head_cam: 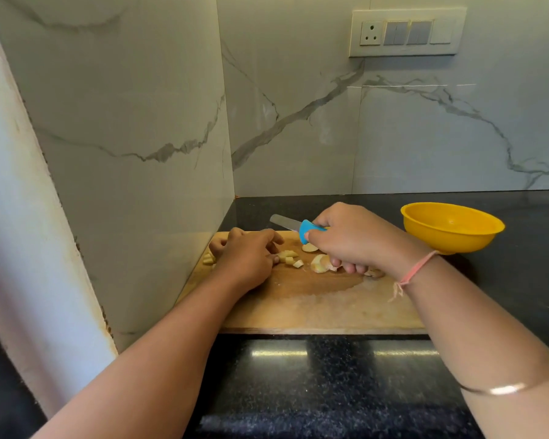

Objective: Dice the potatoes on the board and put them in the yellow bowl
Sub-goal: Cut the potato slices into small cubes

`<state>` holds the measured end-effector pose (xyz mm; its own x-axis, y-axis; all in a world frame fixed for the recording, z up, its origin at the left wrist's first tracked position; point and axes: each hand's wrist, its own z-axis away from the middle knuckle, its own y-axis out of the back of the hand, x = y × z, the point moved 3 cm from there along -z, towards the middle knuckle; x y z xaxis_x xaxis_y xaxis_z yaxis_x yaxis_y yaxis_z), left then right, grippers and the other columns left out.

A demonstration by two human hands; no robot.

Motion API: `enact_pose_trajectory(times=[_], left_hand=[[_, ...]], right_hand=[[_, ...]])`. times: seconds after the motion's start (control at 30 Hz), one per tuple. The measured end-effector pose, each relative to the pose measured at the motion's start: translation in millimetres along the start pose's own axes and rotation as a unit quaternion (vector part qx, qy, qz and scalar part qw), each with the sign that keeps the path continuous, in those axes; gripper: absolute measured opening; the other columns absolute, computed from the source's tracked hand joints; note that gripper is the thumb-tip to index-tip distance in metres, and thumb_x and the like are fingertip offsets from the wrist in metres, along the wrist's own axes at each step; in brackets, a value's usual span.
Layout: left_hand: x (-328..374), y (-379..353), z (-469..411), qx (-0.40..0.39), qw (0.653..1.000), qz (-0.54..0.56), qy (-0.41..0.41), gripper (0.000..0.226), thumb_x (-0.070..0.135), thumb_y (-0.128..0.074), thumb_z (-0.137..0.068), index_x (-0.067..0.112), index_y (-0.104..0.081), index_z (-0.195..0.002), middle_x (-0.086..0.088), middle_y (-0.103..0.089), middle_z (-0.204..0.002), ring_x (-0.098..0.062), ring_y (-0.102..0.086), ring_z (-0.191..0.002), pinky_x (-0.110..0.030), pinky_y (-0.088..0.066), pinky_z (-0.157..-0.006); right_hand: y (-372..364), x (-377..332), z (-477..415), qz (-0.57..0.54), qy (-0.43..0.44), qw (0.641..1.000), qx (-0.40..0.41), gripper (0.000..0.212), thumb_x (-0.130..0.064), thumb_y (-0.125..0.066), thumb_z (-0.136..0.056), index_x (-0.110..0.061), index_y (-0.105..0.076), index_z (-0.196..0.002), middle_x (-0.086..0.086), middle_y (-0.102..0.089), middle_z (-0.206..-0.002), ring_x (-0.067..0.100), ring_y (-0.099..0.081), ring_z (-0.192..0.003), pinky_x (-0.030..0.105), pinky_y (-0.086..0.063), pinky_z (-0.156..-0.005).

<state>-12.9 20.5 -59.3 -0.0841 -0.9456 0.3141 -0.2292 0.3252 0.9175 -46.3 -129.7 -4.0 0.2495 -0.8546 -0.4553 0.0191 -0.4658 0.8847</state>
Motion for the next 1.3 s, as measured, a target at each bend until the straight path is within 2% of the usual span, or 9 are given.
enact_pose_trajectory(times=[0.33,0.5,0.63,0.73,0.87,0.97,1.1,1.2,1.3], left_hand=[[-3,3,-2,0.029,0.996,-0.072,0.045,0.011,0.037,-0.047,-0.098,0.038,-0.055,-0.105,0.009,-0.057,-0.12,-0.019,-0.036,-0.122,-0.041,-0.025,-0.095],[2,4,1,0.03,0.997,-0.062,0.034,0.038,0.011,-0.044,-0.093,0.04,-0.054,-0.116,0.01,-0.051,-0.133,-0.018,-0.032,-0.126,-0.039,-0.021,-0.095],[9,2,5,0.024,0.999,-0.019,-0.017,0.027,0.027,-0.048,-0.095,0.04,-0.056,-0.117,0.016,-0.054,-0.13,-0.014,-0.032,-0.129,-0.037,-0.018,-0.096],[12,2,4,0.028,0.998,-0.057,-0.013,0.016,0.034,-0.049,-0.096,0.038,-0.058,-0.108,0.015,-0.06,-0.118,-0.015,-0.04,-0.122,-0.038,-0.022,-0.093],[5,6,-1,0.05,0.99,-0.128,0.038,0.019,0.027,-0.046,-0.096,0.036,-0.055,-0.109,0.009,-0.058,-0.117,-0.017,-0.042,-0.117,-0.037,-0.024,-0.089],[2,7,-1,0.055,0.992,-0.104,0.053,0.029,0.02,-0.045,-0.094,0.036,-0.054,-0.116,0.008,-0.055,-0.125,-0.018,-0.04,-0.122,-0.039,-0.024,-0.095],[18,0,1,0.006,0.997,-0.052,-0.049,0.031,0.042,-0.045,-0.096,0.038,-0.052,-0.126,0.011,-0.053,-0.132,-0.015,-0.044,-0.125,-0.04,-0.025,-0.104],[29,-5,3,-0.038,0.993,-0.023,-0.11,0.028,0.035,-0.047,-0.098,0.03,-0.059,-0.122,0.009,-0.061,-0.12,-0.013,-0.053,-0.111,-0.042,-0.038,-0.102],[29,-3,0,-0.016,0.994,-0.037,-0.099,0.021,0.028,-0.051,-0.097,0.025,-0.064,-0.113,0.006,-0.061,-0.112,-0.013,-0.054,-0.104,-0.037,-0.044,-0.096]], right_hand=[[-15,23,-18,-0.088,0.011,0.994,0.056,0.034,-0.027,-0.042,-0.098,-0.016,-0.053,-0.128,0.002,-0.057,-0.064,0.009,-0.049,-0.041,0.015,-0.035,-0.035],[-16,25,-17,-0.099,0.023,0.99,0.093,0.033,-0.031,-0.042,-0.098,-0.017,-0.054,-0.125,0.001,-0.057,-0.067,0.01,-0.051,-0.045,0.017,-0.039,-0.039],[-17,25,-15,-0.103,0.026,0.99,0.096,0.033,-0.032,-0.042,-0.098,-0.017,-0.054,-0.124,-0.002,-0.055,-0.068,0.009,-0.051,-0.047,0.017,-0.039,-0.041],[-20,23,-12,-0.098,0.036,0.99,0.092,0.031,-0.032,-0.042,-0.098,-0.017,-0.055,-0.122,-0.001,-0.055,-0.067,0.009,-0.051,-0.046,0.017,-0.039,-0.041],[-22,24,-11,-0.097,0.04,0.99,0.096,0.031,-0.031,-0.042,-0.098,-0.016,-0.055,-0.122,-0.002,-0.054,-0.067,0.009,-0.05,-0.046,0.016,-0.038,-0.04],[-19,26,-12,-0.1,0.037,0.989,0.101,0.032,-0.031,-0.042,-0.098,-0.015,-0.055,-0.122,-0.002,-0.053,-0.067,0.009,-0.051,-0.048,0.015,-0.038,-0.041],[-17,27,-14,-0.1,0.029,0.989,0.108,0.033,-0.032,-0.041,-0.098,-0.015,-0.055,-0.123,-0.002,-0.053,-0.069,0.01,-0.053,-0.049,0.016,-0.038,-0.041],[-17,28,-14,-0.103,0.027,0.988,0.113,0.033,-0.031,-0.042,-0.098,-0.015,-0.054,-0.123,-0.002,-0.053,-0.069,0.01,-0.053,-0.05,0.017,-0.038,-0.042],[-16,28,-14,-0.1,0.03,0.988,0.117,0.033,-0.03,-0.042,-0.098,-0.013,-0.055,-0.122,-0.002,-0.053,-0.068,0.01,-0.052,-0.051,0.017,-0.039,-0.043]])
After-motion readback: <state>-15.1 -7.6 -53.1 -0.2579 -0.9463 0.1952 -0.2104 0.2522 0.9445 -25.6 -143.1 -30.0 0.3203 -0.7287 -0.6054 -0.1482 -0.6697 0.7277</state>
